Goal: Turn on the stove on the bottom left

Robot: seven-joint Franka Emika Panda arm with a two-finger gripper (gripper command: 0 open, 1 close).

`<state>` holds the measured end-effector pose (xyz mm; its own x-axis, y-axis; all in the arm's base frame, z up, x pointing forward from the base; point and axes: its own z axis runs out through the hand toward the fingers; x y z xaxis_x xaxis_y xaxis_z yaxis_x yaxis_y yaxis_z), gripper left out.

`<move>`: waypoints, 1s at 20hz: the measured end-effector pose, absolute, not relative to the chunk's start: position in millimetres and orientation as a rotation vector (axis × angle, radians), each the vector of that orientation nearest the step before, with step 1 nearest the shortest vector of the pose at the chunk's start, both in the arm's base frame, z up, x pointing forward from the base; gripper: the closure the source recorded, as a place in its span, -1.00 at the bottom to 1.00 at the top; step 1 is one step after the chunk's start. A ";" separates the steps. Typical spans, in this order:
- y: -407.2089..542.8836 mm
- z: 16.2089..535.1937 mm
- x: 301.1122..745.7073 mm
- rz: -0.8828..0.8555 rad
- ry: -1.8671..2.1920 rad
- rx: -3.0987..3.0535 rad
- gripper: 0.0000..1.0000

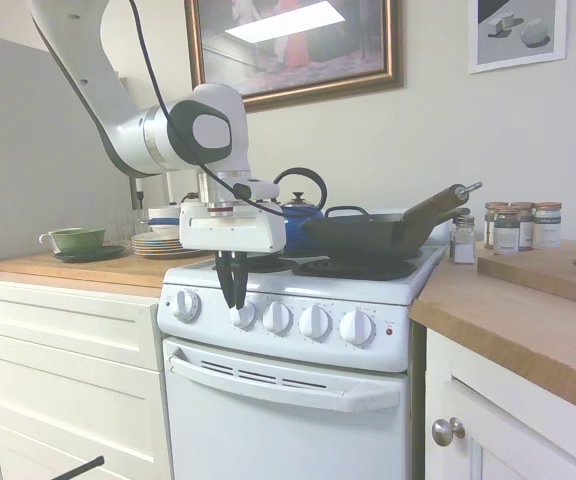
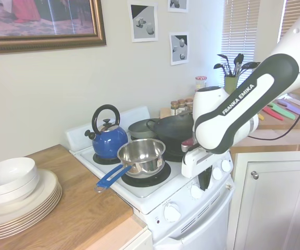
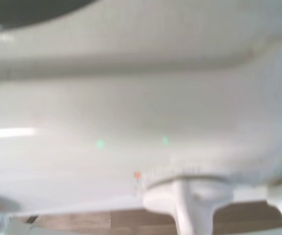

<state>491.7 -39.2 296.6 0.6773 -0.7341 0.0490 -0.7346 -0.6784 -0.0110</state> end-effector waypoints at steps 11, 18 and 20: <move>-42.4 295.0 504.1 0.081 -1.260 2.865 1.00; -41.8 294.9 508.8 0.084 -1.256 2.866 1.00; -41.4 295.1 509.0 0.082 -1.254 2.866 1.00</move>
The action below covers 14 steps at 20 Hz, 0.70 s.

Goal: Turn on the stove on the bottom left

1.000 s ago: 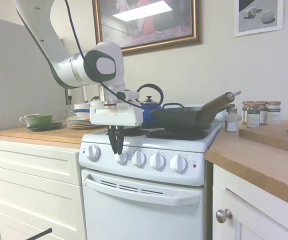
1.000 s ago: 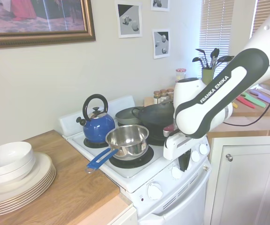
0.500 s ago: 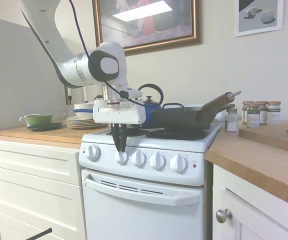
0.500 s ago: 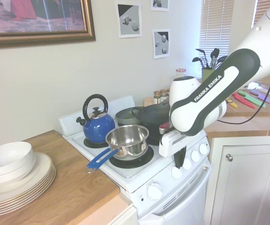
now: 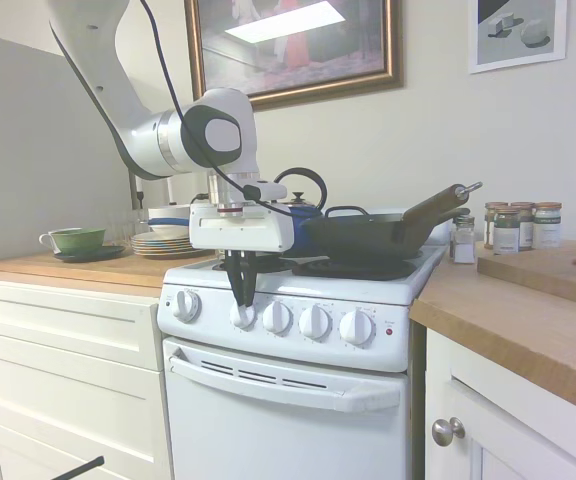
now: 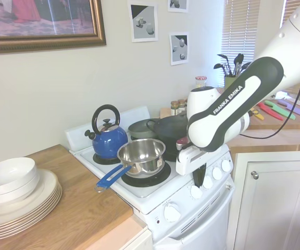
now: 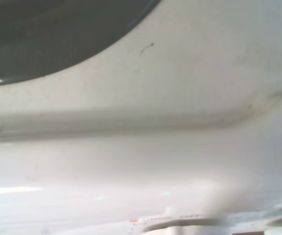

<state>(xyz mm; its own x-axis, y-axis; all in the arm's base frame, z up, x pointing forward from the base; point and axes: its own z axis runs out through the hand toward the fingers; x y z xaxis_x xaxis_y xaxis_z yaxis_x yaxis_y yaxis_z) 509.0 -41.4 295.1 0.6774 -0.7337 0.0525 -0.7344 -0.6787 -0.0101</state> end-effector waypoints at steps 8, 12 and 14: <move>-33.2 295.2 509.5 0.082 -1.211 2.869 1.00; -28.8 296.1 510.4 0.082 -1.201 2.874 1.00; -22.7 296.8 511.1 0.084 -1.192 2.878 1.00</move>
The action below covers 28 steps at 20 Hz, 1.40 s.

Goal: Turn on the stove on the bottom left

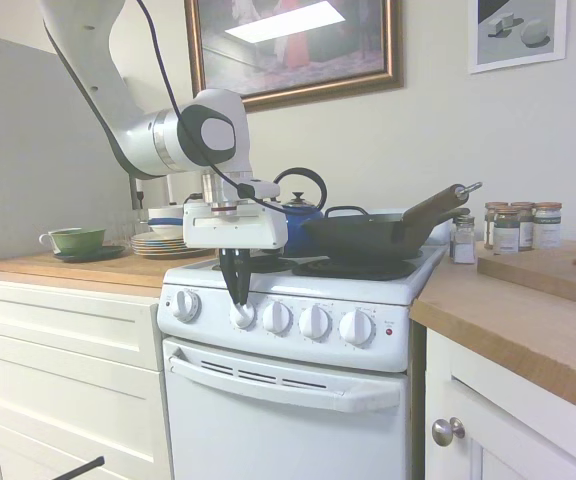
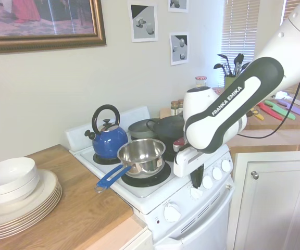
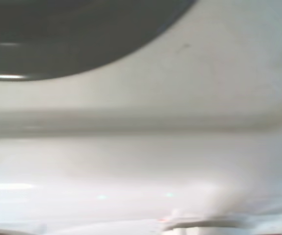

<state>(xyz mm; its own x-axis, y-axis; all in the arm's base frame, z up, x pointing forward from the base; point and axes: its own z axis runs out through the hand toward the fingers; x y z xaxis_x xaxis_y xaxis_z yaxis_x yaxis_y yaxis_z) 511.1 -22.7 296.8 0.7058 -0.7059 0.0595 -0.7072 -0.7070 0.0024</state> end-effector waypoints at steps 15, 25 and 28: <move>-10.5 295.0 511.4 0.010 -1.240 2.922 1.00; -11.4 301.4 515.1 0.075 -1.238 2.873 1.00; -11.4 310.1 514.0 0.097 -1.241 2.877 1.00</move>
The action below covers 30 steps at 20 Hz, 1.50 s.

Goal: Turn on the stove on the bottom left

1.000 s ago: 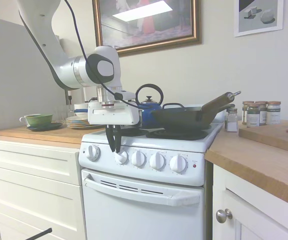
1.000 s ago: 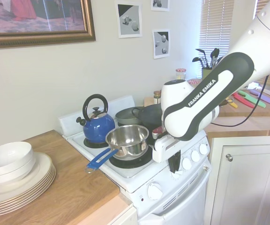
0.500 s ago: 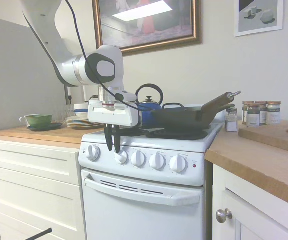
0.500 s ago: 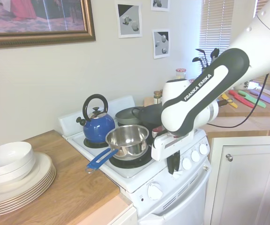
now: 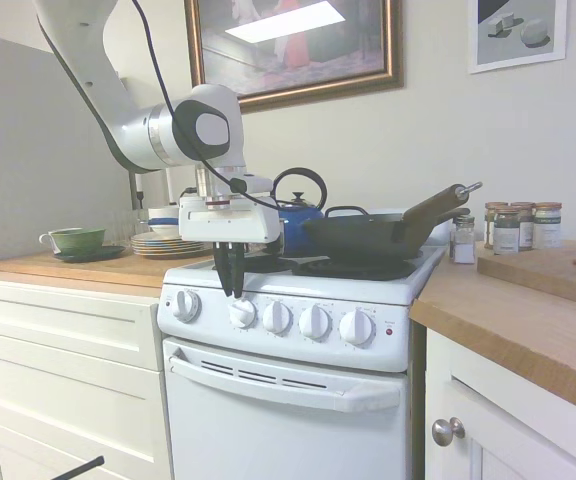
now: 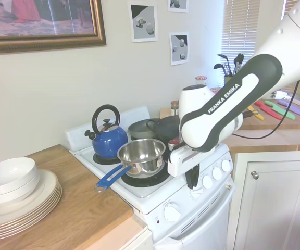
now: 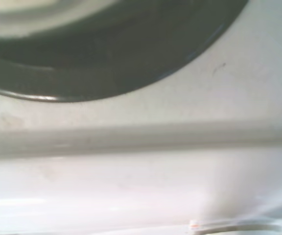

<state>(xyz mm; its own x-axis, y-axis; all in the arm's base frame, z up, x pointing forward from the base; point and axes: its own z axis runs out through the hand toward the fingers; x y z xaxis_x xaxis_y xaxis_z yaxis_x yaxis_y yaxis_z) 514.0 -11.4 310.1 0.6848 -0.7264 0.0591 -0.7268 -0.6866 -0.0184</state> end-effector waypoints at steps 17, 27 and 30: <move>-14.6 294.3 507.8 0.084 -1.244 2.865 1.00; -15.5 294.1 510.0 0.101 -1.252 2.866 1.00; -15.6 293.9 510.2 0.101 -1.252 2.866 1.00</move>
